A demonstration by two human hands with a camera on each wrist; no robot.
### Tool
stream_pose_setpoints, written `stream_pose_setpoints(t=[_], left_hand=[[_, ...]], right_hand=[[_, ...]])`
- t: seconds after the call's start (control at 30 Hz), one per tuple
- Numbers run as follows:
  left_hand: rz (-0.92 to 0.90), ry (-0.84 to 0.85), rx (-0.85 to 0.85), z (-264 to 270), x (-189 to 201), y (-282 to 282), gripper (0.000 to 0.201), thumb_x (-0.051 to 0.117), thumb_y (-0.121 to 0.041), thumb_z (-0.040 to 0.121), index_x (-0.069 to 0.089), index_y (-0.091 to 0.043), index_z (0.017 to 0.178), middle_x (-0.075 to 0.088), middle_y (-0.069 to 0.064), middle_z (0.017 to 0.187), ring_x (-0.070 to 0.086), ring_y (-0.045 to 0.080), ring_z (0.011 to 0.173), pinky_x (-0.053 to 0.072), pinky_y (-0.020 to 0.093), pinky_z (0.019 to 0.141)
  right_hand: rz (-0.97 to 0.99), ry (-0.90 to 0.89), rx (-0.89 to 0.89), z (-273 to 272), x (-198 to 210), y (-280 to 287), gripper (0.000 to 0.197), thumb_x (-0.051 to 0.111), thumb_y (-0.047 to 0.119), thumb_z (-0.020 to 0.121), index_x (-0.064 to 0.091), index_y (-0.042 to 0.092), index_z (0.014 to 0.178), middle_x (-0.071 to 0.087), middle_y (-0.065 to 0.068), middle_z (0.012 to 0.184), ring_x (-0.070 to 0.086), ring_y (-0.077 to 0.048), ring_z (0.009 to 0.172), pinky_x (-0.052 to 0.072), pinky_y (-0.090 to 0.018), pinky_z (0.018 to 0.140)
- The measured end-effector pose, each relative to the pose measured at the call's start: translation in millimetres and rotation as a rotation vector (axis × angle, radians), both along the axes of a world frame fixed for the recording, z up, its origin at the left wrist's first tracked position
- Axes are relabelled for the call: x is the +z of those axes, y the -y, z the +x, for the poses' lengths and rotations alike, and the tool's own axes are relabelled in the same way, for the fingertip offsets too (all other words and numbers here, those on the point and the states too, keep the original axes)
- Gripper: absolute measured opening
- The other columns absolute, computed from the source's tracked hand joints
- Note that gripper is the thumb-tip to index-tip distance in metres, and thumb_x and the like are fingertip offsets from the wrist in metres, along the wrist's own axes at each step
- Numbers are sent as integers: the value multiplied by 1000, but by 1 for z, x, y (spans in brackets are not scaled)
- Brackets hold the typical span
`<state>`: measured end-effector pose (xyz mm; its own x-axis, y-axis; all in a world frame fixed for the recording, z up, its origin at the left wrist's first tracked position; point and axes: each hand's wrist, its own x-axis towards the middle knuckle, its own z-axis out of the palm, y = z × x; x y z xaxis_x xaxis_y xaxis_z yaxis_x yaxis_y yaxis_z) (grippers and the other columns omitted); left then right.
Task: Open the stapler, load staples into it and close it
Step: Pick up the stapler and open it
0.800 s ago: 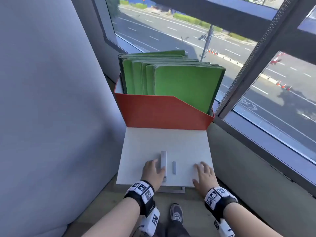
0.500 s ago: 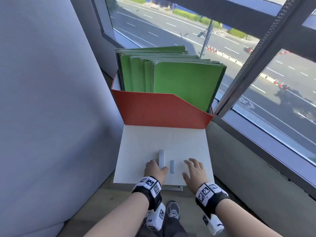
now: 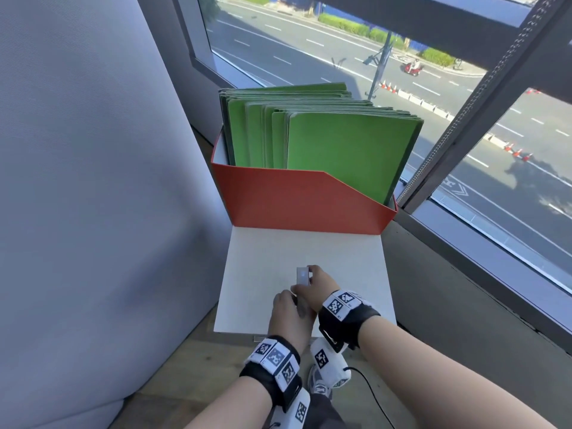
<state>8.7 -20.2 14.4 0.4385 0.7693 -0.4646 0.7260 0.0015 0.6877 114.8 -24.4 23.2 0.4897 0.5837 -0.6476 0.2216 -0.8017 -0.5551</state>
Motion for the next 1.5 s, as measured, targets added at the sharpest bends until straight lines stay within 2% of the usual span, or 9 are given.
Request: stream_pose_setpoints(t=[0.13, 0.27, 0.47, 0.57, 0.67, 0.87, 1.07, 1.33, 1.5], left_hand=[[-64, 172, 87, -15, 1, -2, 21, 52, -37, 92, 52, -19, 102, 60, -1, 109, 60, 10, 92, 46, 25, 79], [-514, 444, 379, -17, -2, -10, 24, 37, -35, 98, 52, -32, 116, 64, 3, 118, 60, 19, 107, 49, 32, 82], [-1057, 677, 667, -2, -1, -29, 43, 47, -48, 91, 72, -14, 102, 77, 13, 96, 69, 31, 93, 54, 49, 81], [-1054, 734, 611, -2, -1, -33, 41, 45, -46, 94, 71, -16, 101, 79, 9, 90, 74, 25, 79, 59, 39, 65], [-1004, 759, 545, -2, 0, -37, 38, 39, -44, 96, 67, -23, 113, 79, 2, 78, 74, 17, 63, 51, 33, 61], [-939, 822, 463, -3, 1, -43, 32, 35, -38, 99, 51, -50, 124, 75, -18, 102, 74, 12, 86, 54, 38, 70], [-834, 772, 440, -3, -1, -34, 38, 37, -34, 99, 50, -39, 136, 65, -5, 126, 74, 5, 81, 55, 25, 55], [-813, 773, 383, 0, -1, -24, 38, 38, -39, 98, 50, -36, 134, 78, -15, 89, 62, 16, 68, 39, 31, 59], [-624, 583, 275, -7, -13, -25, 37, 33, -43, 99, 57, -39, 126, 65, -1, 62, 45, 14, 46, 26, 21, 44]], right_hand=[[80, 9, 23, 6, 13, 1, 45, 62, 22, 82, 49, 8, 123, 64, -14, 115, 61, -30, 103, 48, -33, 84], [138, -6, 74, 6, 24, 4, 26, 56, 22, 86, 58, 6, 107, 64, -10, 95, 58, -24, 81, 42, -28, 69], [165, 31, 112, -6, 37, 9, 11, 52, 20, 86, 57, 13, 79, 62, -2, 66, 55, -19, 61, 43, -29, 56], [166, 83, 159, -11, 49, 11, 28, 54, 22, 83, 58, 12, 109, 71, -13, 90, 60, -24, 72, 47, -32, 61], [124, 84, 235, -15, 56, 14, 66, 61, 26, 80, 33, 14, 139, 69, -13, 103, 64, -24, 77, 51, -32, 64], [112, 15, 266, -15, 68, 14, 88, 64, 24, 80, 9, 21, 148, 65, -9, 90, 63, -22, 53, 53, -26, 46], [63, 62, 282, -19, 74, 16, 87, 60, 26, 78, 10, 21, 149, 66, -17, 104, 65, -26, 69, 61, -42, 66], [-1, 53, 291, -15, 77, 14, 80, 57, 26, 77, 17, 18, 146, 65, -16, 102, 70, -30, 64, 61, -43, 55], [1, -92, 197, 9, 92, 8, 20, 57, 25, 80, 61, 10, 93, 59, -7, 59, 52, -17, 37, 48, -28, 50]])
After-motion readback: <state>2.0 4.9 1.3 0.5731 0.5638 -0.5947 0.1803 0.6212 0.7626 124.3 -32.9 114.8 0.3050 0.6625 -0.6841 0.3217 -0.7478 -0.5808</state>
